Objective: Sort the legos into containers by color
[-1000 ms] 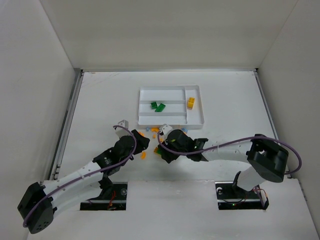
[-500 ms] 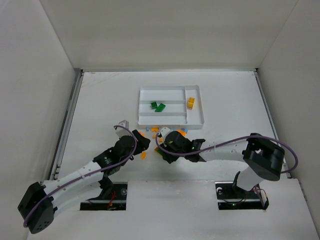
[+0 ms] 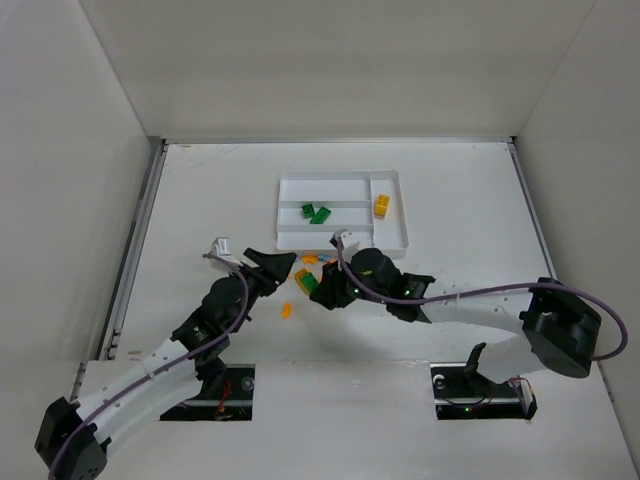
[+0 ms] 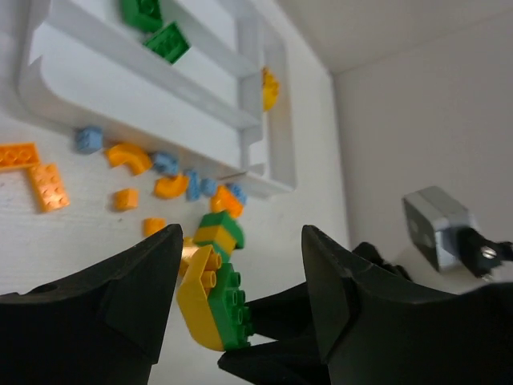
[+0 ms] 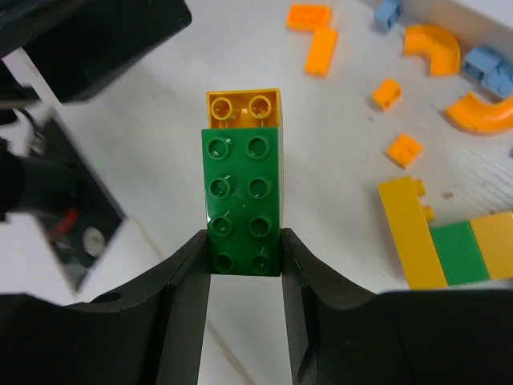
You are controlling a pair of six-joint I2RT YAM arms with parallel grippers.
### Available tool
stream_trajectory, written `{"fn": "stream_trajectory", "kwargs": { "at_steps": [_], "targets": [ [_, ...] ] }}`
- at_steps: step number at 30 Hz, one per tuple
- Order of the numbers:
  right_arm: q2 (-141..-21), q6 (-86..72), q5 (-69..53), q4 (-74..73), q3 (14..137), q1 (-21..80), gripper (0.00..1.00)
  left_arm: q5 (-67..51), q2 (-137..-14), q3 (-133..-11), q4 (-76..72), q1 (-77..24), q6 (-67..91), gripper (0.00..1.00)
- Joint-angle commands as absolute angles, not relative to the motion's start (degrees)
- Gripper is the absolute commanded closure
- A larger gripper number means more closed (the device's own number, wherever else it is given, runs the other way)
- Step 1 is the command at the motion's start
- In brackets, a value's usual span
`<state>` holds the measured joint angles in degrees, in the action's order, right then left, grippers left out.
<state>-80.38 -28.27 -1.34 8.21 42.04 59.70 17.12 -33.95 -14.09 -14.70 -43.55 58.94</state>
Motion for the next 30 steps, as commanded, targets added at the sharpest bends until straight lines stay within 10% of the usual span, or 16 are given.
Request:
{"fn": "stream_trajectory", "kwargs": {
  "at_steps": [1,30],
  "targets": [
    [-79.02,-39.79,-5.71,20.98,40.26,57.7,0.71,17.67,-31.03,-10.38,-28.46,-41.27,62.31,0.42],
    [-93.24,-80.85,-11.6,71.7,37.18,54.62,0.7,12.75,-37.53,-10.02,-47.99,-35.47,67.06,0.39]
  ]
}}
